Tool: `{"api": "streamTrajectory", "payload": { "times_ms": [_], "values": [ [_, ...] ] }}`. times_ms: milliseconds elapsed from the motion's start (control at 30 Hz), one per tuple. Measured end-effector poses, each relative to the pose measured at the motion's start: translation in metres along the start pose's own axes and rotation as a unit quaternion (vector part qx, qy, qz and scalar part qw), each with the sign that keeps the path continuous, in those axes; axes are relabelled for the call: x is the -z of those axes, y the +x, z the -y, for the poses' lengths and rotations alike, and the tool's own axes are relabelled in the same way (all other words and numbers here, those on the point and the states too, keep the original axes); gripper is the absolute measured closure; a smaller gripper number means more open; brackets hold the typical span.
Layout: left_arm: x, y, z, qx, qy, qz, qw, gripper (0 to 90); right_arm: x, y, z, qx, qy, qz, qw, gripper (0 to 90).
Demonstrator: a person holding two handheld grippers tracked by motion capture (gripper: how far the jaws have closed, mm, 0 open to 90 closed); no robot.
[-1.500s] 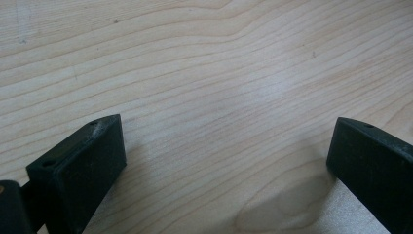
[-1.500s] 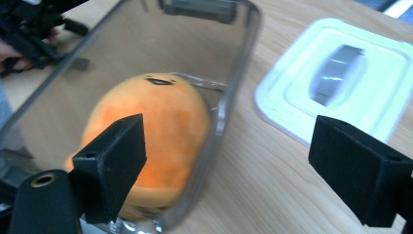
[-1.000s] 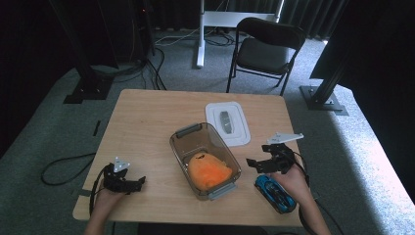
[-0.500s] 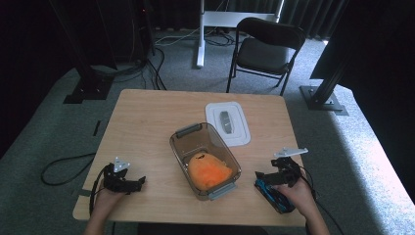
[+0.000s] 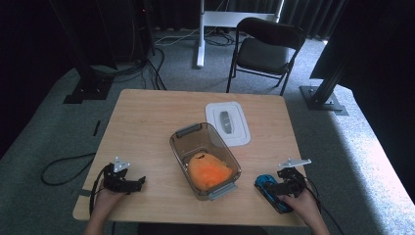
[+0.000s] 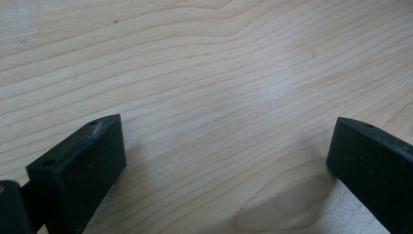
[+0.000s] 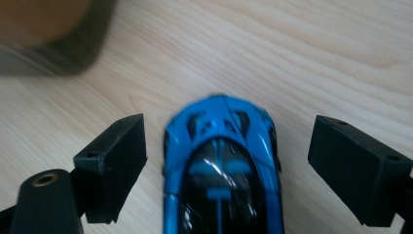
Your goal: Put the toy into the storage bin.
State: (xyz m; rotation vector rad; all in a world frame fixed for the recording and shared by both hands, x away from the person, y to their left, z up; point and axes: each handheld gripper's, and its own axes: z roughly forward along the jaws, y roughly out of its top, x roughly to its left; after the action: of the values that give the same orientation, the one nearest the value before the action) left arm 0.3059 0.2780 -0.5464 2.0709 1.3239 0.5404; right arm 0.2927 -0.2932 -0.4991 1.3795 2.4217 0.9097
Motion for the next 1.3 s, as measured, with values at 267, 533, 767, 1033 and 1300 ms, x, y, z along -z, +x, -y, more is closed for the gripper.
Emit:
{"api": "streamTrajectory", "payload": {
  "times_ms": [267,533,767,1033,1300],
  "values": [
    [0.0,0.0,0.0,-0.001,0.001,0.0,1.0,1.1,-0.004,0.0,0.016,0.006,0.016,0.002,0.9999,13.8],
    [0.0,0.0,0.0,-0.001,0.001,0.0,1.0,1.1,-0.01,-0.001,0.024,0.008,0.028,0.003,0.9996,14.5],
    [0.0,0.0,0.0,-0.001,0.001,0.0,1.0,1.1,-0.017,0.0,0.027,0.018,0.041,0.003,0.999,15.3],
    [0.0,0.0,0.0,-0.001,0.001,0.0,1.0,1.1,-0.018,0.004,0.029,0.04,0.042,0.024,0.998,15.5],
    [0.0,0.0,0.0,-0.002,0.001,0.001,1.0,1.1,-0.018,0.006,0.032,0.057,0.035,0.028,0.9973,17.3]
  ]
}}
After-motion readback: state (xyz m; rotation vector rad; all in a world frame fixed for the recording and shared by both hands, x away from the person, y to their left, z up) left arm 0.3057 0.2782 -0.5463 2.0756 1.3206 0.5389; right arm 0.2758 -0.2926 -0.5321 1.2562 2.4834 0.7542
